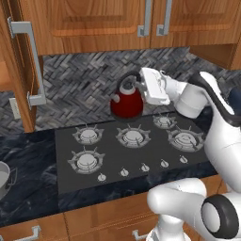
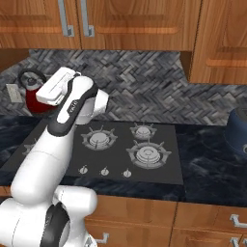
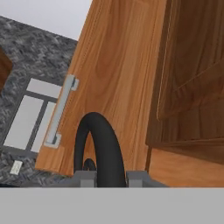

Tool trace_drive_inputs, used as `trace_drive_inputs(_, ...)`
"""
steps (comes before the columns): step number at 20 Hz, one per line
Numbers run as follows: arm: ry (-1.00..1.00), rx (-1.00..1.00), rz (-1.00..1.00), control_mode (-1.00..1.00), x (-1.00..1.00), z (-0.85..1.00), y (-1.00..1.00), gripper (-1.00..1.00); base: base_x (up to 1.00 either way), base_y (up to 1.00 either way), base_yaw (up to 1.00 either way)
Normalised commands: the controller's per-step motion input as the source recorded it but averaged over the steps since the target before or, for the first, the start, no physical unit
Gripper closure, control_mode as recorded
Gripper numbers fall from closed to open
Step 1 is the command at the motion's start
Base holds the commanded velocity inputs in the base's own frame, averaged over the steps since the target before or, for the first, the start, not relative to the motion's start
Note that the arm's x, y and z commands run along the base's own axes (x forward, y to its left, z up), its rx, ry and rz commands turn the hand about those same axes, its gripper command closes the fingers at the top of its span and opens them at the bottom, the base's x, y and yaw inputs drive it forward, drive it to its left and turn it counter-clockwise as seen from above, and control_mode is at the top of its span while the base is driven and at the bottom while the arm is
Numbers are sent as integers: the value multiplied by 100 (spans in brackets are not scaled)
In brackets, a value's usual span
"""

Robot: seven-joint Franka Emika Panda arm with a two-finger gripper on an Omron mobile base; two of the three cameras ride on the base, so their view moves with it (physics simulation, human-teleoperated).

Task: Pick the kettle from the cabinet and place it on a stove burner. Then pick the pot from the counter and place it on another stove burner. Finally, turn both burners on.

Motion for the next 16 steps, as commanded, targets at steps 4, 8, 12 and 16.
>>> trace_drive_inputs(4,0,1,12,-100,26,-14,14,100,0,0,0)
trace_drive_inputs(8,0,1,12,-100,25,-15,12,100,0,0,0)
trace_drive_inputs(12,0,0,11,-100,20,-13,10,100,0,0,0)
trace_drive_inputs(16,0,0,10,-100,18,-11,9,100,0,0,0)
